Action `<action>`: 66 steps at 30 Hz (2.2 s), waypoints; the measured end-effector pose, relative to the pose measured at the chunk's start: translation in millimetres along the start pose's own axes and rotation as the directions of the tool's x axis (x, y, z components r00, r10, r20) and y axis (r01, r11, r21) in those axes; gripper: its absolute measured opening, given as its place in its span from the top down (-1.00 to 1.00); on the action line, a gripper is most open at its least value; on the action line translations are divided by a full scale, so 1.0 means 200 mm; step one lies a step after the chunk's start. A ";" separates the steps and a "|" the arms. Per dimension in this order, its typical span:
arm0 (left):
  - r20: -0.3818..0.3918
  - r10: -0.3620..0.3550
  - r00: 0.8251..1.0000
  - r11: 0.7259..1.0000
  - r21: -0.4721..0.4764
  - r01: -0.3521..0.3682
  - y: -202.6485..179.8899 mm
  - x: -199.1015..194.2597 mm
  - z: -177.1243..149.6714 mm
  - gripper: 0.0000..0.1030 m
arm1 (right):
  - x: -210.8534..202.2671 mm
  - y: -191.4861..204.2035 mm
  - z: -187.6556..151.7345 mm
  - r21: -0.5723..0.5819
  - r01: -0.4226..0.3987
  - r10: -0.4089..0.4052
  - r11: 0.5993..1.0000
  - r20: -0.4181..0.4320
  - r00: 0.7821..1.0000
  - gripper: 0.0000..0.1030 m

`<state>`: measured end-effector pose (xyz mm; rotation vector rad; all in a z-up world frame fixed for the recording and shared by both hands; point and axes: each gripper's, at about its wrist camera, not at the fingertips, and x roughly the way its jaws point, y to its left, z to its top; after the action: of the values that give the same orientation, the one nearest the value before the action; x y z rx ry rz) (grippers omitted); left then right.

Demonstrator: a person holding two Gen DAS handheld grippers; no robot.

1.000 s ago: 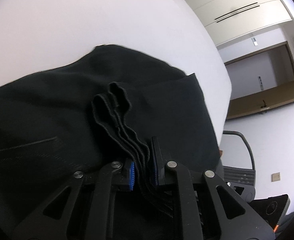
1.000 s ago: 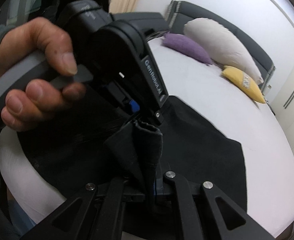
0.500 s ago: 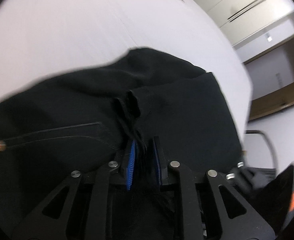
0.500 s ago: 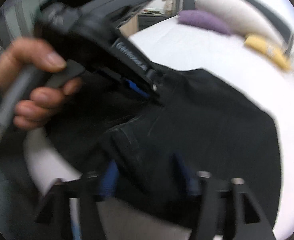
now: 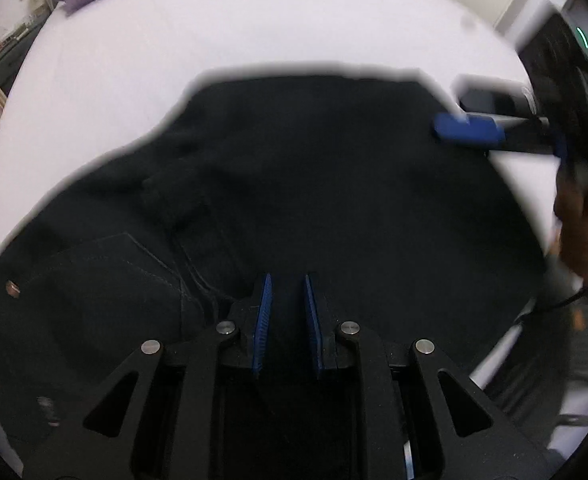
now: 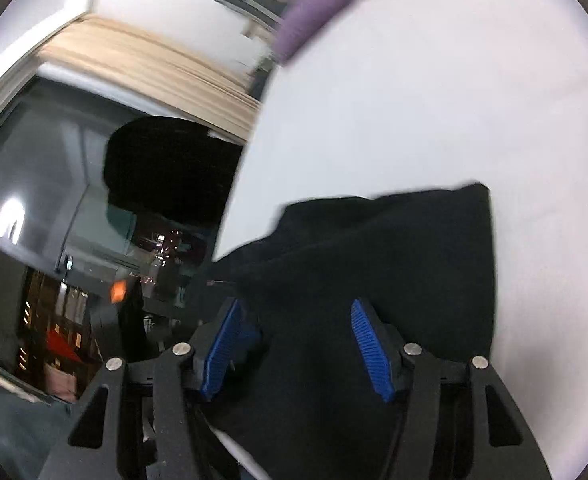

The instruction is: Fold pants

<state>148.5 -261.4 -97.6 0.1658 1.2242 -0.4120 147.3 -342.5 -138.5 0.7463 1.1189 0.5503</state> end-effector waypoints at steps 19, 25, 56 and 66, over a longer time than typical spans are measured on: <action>-0.006 0.039 0.999 0.999 0.016 -0.039 0.05 -0.02 -0.05 0.68 | -0.19 0.05 -0.49 -0.111 0.020 -0.041 0.994 -0.189 0.981 0.24; -0.007 0.043 0.999 0.999 0.017 -0.042 0.06 -0.02 -0.05 0.68 | -0.33 0.11 -0.37 -0.178 0.005 -0.028 0.984 -0.127 0.991 -0.03; 0.165 -0.079 0.983 0.963 -0.241 0.118 0.51 -0.39 -0.31 0.67 | -0.24 0.38 -0.52 -0.240 0.113 -0.116 0.964 -0.002 0.993 -0.25; 0.280 0.017 0.960 0.713 -0.676 0.185 1.30 -0.68 -1.01 0.67 | 0.51 0.81 -0.20 -0.330 -0.211 0.151 0.920 -0.198 0.968 -0.25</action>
<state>36.4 75.0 -62.4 -0.5956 1.0431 -0.0173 140.3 -154.2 -83.7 0.5008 1.0736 0.9589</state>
